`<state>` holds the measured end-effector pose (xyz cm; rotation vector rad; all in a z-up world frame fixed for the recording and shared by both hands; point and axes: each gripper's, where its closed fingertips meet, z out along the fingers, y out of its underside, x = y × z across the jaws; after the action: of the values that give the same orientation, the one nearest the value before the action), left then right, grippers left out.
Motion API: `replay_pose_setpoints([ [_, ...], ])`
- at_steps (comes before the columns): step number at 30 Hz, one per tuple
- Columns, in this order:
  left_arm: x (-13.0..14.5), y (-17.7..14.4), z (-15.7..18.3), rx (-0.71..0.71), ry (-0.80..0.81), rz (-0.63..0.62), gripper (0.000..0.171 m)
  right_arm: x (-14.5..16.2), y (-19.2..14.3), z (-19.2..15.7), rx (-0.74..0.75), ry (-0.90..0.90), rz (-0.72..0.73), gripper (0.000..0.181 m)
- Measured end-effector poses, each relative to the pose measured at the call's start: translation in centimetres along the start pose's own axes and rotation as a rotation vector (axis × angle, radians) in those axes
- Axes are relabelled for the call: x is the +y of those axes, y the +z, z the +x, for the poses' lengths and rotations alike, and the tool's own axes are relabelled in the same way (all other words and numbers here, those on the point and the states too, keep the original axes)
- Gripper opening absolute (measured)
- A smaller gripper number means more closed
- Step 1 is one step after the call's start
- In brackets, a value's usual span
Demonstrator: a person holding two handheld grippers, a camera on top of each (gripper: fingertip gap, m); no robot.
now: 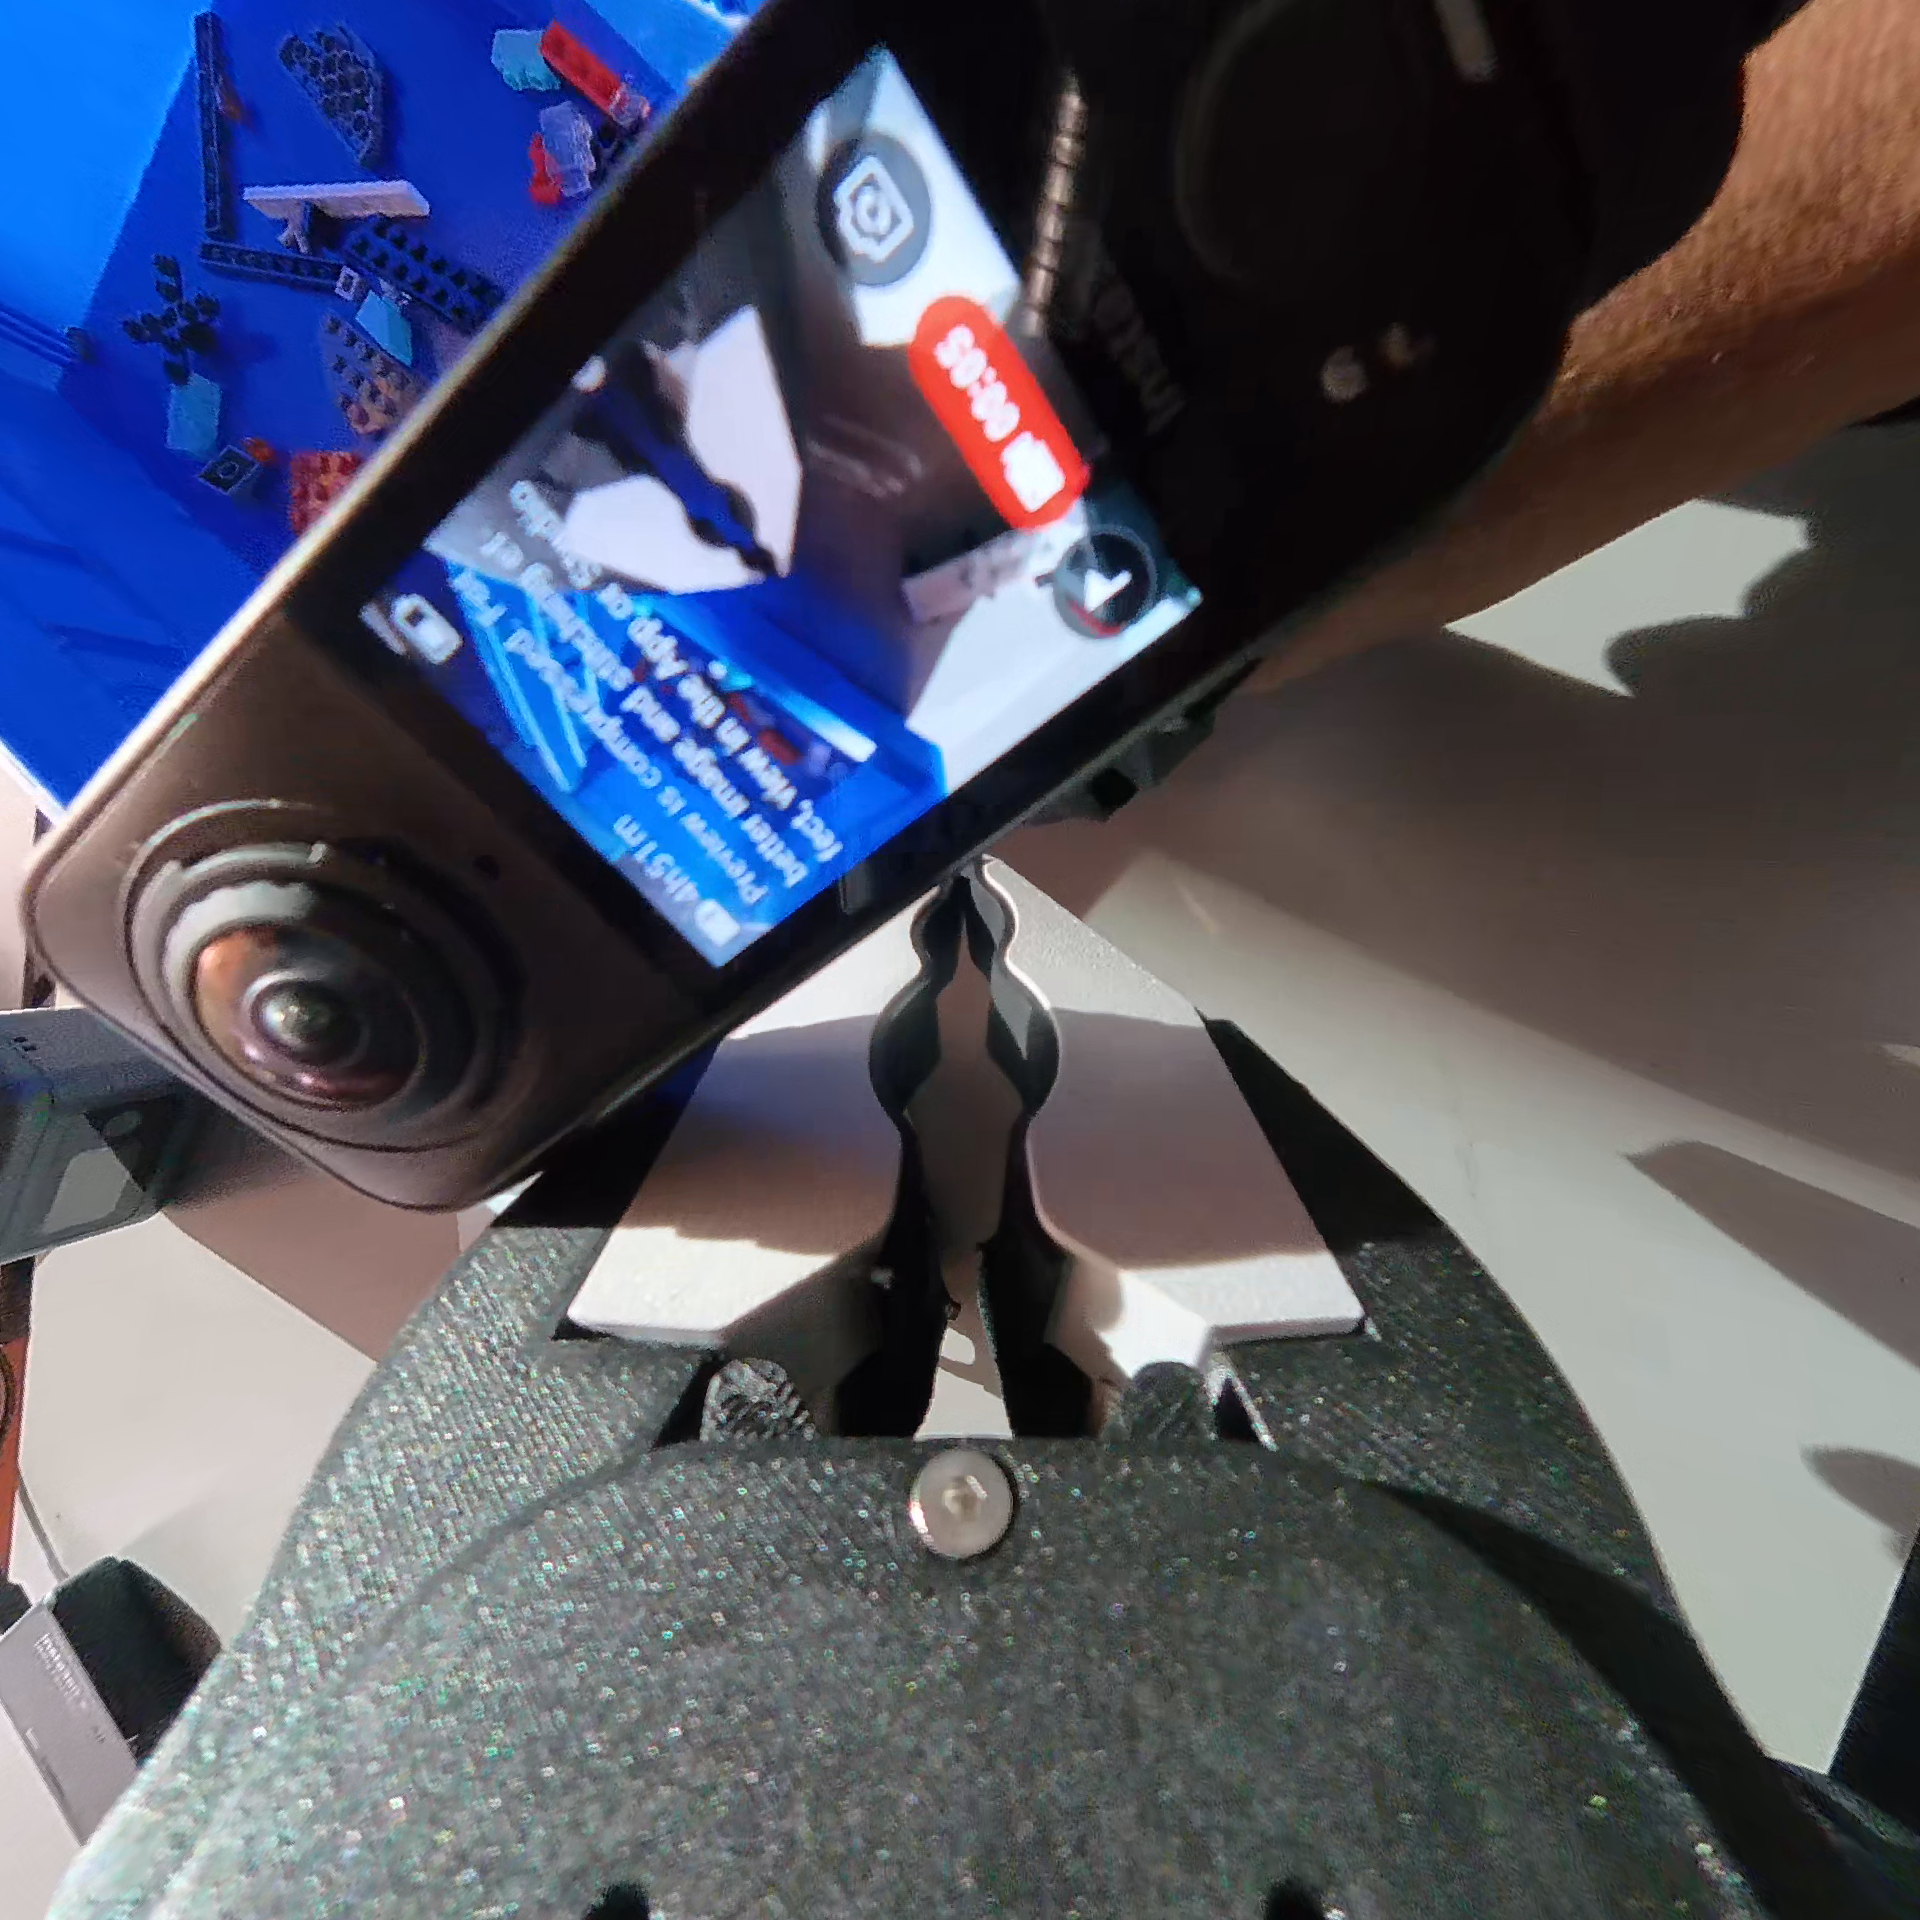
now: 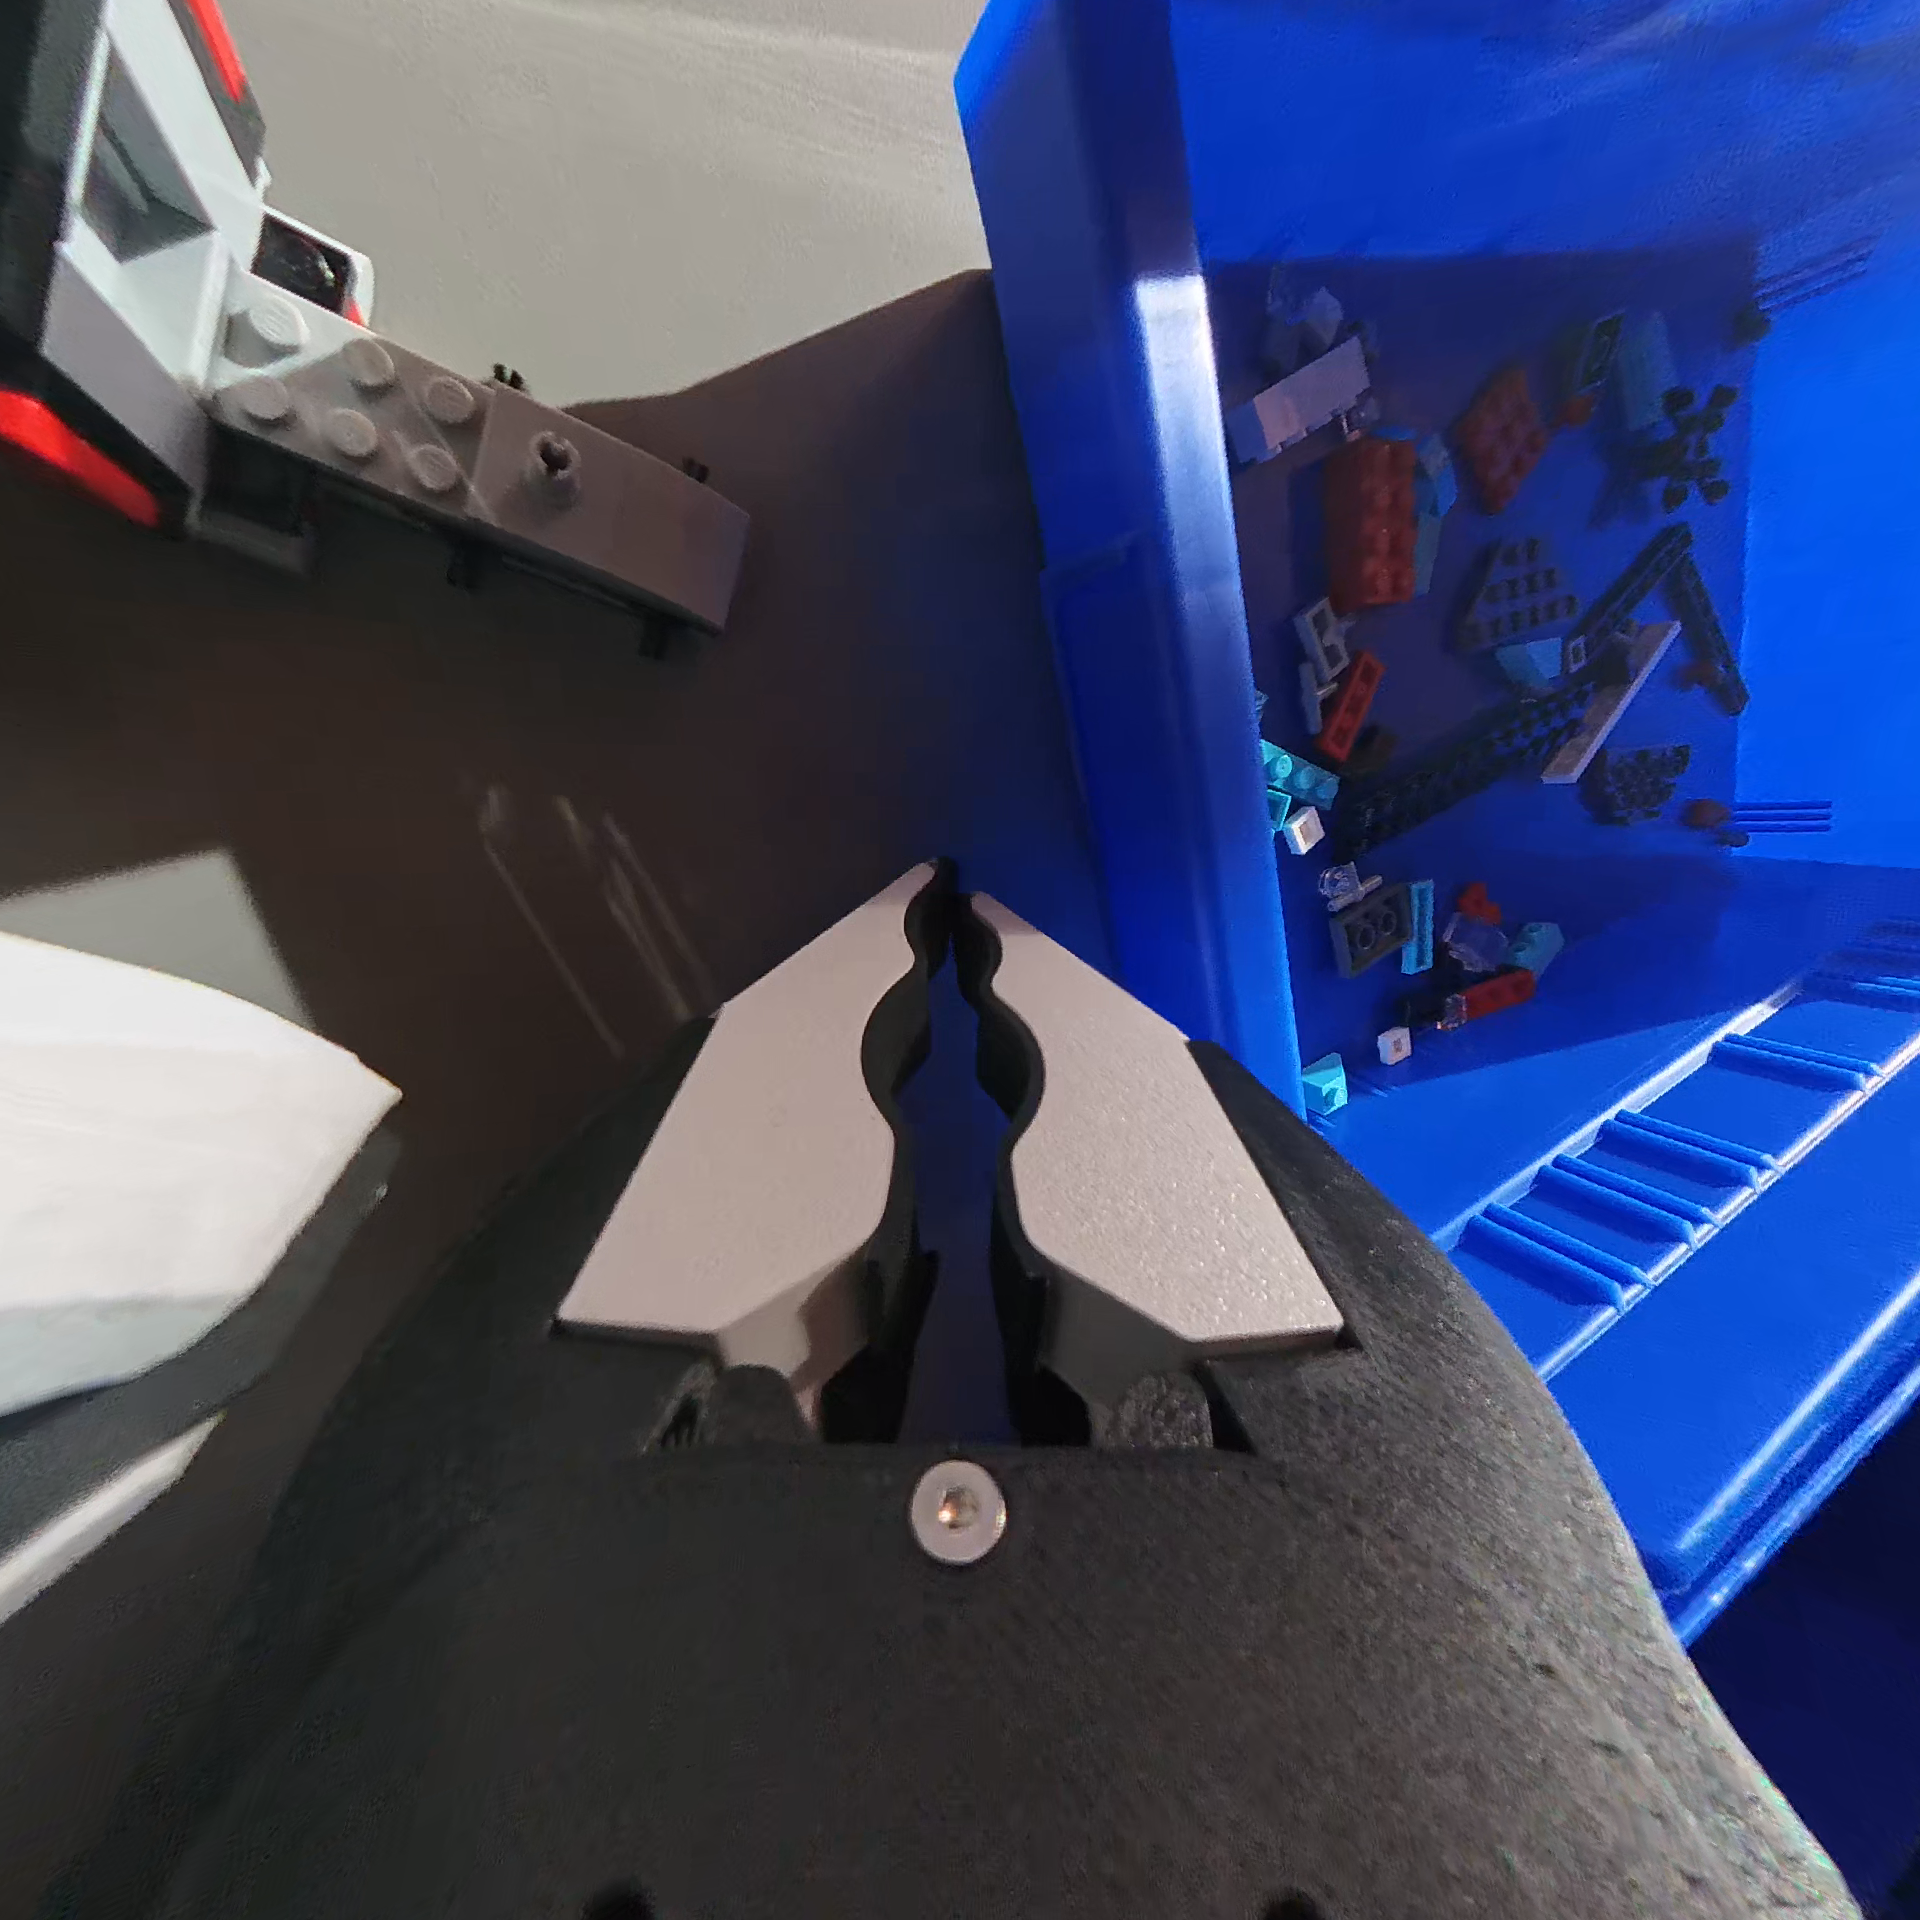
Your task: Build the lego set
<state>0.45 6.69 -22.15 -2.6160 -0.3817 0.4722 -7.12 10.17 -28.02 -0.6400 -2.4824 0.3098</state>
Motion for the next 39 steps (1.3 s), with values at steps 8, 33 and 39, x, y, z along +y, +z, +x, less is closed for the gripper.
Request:
replay_pose_setpoints([
  [8,-1.6,-2.8,-1.5,-0.014,-0.144,0.182,0.006,-0.9,-0.6,-1.2,-0.153,0.092,0.119,0.008],
  [33,26.2,-19.8,-7.2,-0.125,-0.841,0.826,0.046,-16.2,-17.0,-23.5,-1.008,-0.297,0.723,0.031],
  [39,27.2,-18.4,-6.0,-0.042,-0.82,0.8,0.046,-17.3,-14.0,-26.5,-0.875,-0.374,0.596,0.031],
])
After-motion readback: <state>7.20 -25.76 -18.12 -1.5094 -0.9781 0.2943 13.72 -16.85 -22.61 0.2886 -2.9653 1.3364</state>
